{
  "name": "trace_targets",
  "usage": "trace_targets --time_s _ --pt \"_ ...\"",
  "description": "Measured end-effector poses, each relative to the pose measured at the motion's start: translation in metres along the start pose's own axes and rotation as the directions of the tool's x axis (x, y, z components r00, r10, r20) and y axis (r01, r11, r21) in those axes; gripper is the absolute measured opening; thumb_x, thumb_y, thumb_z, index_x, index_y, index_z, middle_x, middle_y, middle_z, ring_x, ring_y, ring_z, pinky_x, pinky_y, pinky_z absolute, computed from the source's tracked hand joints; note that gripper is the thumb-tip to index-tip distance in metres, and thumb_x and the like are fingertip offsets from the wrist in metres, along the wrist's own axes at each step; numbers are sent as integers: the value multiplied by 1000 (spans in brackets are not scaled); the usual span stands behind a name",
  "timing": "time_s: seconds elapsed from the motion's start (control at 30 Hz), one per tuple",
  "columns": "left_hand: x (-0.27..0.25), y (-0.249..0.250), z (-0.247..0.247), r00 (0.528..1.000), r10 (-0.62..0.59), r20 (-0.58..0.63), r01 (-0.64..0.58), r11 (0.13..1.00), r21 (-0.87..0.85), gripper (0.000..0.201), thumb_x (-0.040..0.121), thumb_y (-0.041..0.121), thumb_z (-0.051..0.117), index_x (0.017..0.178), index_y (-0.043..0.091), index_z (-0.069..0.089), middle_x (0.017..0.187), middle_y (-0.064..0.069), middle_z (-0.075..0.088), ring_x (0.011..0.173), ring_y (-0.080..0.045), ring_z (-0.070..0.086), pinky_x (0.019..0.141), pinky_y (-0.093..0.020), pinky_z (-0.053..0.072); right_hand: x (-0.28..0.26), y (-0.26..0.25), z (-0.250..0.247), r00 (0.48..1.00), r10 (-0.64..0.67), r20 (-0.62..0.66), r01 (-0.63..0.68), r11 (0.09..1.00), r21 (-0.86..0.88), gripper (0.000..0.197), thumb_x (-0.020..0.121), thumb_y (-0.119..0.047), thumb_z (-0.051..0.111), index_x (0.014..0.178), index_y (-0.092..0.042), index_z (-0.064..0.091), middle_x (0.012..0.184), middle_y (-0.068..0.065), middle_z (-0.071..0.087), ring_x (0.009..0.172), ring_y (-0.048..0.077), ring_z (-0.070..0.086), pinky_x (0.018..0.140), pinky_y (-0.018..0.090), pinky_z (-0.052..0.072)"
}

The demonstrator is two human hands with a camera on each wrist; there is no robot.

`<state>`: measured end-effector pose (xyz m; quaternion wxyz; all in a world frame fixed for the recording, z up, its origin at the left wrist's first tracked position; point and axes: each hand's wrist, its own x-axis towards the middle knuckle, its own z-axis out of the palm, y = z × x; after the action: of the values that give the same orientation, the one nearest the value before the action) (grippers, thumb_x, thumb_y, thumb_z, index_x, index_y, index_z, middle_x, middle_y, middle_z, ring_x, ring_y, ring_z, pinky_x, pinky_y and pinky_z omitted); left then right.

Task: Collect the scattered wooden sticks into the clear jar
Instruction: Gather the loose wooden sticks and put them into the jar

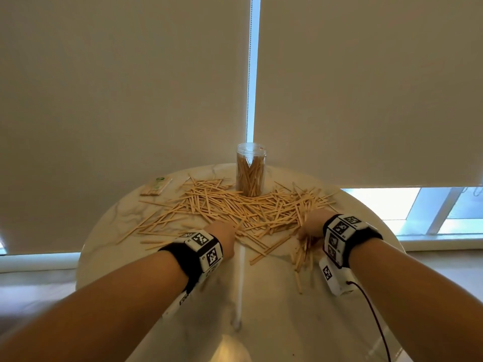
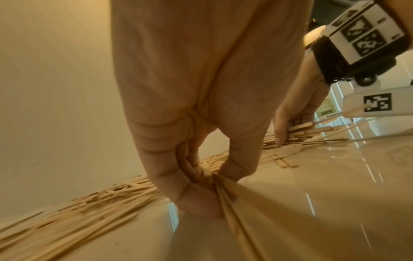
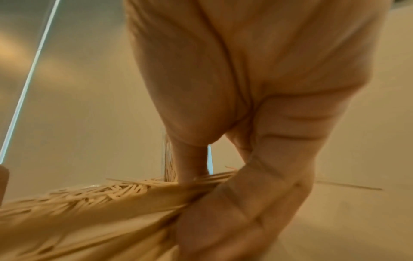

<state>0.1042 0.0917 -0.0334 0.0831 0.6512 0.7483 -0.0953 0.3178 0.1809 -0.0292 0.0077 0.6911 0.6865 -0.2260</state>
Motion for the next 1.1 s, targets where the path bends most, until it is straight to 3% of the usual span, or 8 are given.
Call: trace_targets --time_s 0.13,0.33,0.5,0.6,0.7,0.9,1.0,1.1 --pt "1 -6 -1 999 24 24 -23 998 -65 35 105 15 40 134 2 54 134 -15 60 121 -28 59 95 -32 48 4 11 0 994 82 70 -100 940 326 33 82 -11 81 109 3 68 104 19 73 98 34 72 89 47 59" --pt "3 -15 -11 996 -17 -87 -9 957 -289 39 107 11 31 124 -5 62 128 -19 63 117 -32 59 95 -37 47 -23 13 1 995 -63 71 7 794 608 3 94 0 65 94 -2 67 100 22 73 89 31 74 77 41 63" --pt "23 -10 -12 988 -102 -119 -32 613 -790 55 101 59 39 95 8 59 73 -4 56 61 -19 51 55 -28 45 -43 -16 8 989 -142 -49 137 714 687 9 90 -6 71 88 3 68 81 16 74 66 24 73 63 33 62" --pt "32 -2 -10 995 -23 -93 -73 451 -890 86 77 87 45 101 7 63 68 -2 51 53 -16 42 53 -26 38 -53 -42 14 970 -223 -94 230 728 646 17 92 -15 71 92 3 71 80 14 77 71 25 76 70 36 64" --pt "31 5 -6 990 29 -141 -139 427 -894 111 54 101 42 102 5 69 70 -5 57 57 -19 49 56 -30 43 -59 -67 21 936 -325 -135 341 741 579 12 94 -12 64 92 -4 72 80 13 77 70 23 76 71 37 64" --pt "36 -2 -2 980 -68 -188 -156 324 -933 50 97 60 46 97 14 65 87 -10 68 77 -27 63 83 -45 56 -58 -95 35 877 -448 -174 478 777 409 11 90 -9 61 85 -12 71 77 8 76 69 20 76 70 34 64" --pt "40 -14 0 970 -127 -205 -154 328 -932 48 101 56 42 97 13 63 85 -10 67 76 -28 61 81 -43 54 -55 -98 42 864 -479 -157 500 773 392 9 89 -17 67 95 -12 73 81 5 77 72 17 76 75 36 64" --pt "42 -18 1 961 -163 -222 -186 214 -959 43 105 48 40 95 13 63 82 -15 68 76 -32 65 80 -44 55 -52 -101 47 851 -490 -191 526 789 319 11 87 -26 72 87 -15 75 82 1 77 76 16 75 81 39 62"
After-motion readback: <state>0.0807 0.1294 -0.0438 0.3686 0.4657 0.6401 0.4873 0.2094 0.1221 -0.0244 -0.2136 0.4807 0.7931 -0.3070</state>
